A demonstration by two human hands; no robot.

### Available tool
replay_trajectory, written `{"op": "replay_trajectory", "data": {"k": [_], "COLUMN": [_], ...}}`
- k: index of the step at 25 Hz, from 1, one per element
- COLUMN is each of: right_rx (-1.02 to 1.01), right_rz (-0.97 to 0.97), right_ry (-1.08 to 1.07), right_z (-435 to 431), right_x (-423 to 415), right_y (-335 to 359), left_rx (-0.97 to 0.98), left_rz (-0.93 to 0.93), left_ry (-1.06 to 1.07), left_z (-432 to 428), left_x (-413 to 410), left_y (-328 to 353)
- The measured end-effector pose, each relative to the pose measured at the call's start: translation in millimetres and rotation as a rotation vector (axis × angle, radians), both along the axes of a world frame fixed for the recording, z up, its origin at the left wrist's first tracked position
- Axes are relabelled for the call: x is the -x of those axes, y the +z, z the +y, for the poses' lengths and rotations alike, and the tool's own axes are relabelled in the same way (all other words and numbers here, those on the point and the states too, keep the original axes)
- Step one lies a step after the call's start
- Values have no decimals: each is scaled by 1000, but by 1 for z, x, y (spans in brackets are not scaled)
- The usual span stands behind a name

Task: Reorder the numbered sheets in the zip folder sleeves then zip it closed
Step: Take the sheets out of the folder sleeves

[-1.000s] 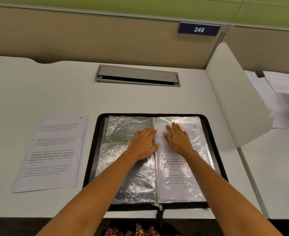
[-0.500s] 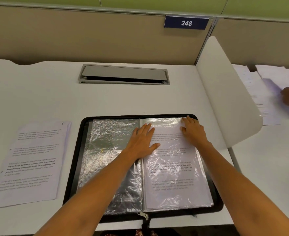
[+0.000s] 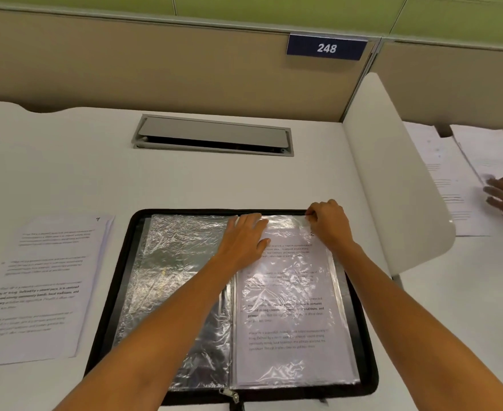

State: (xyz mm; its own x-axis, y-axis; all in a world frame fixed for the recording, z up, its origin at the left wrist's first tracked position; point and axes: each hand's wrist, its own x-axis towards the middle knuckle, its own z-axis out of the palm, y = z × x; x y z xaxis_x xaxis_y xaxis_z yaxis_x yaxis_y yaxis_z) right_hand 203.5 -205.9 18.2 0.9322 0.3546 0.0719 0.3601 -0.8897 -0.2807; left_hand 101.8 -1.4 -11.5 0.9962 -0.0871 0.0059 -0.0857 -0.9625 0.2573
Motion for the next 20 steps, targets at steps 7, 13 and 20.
{"op": "replay_trajectory", "data": {"k": [7, 13, 20], "right_rx": [-98, -156, -241], "right_rz": [46, 97, 309], "right_ry": [163, 317, 240], "right_z": [-19, -23, -13], "right_x": [-1, 4, -1], "right_y": [5, 11, 19], "left_rx": [-9, 42, 52], "left_rz": [-40, -154, -178], "left_ry": [3, -58, -5], "left_z": [-14, -25, -29], "left_x": [-25, -36, -43], "left_y": [9, 17, 20]}}
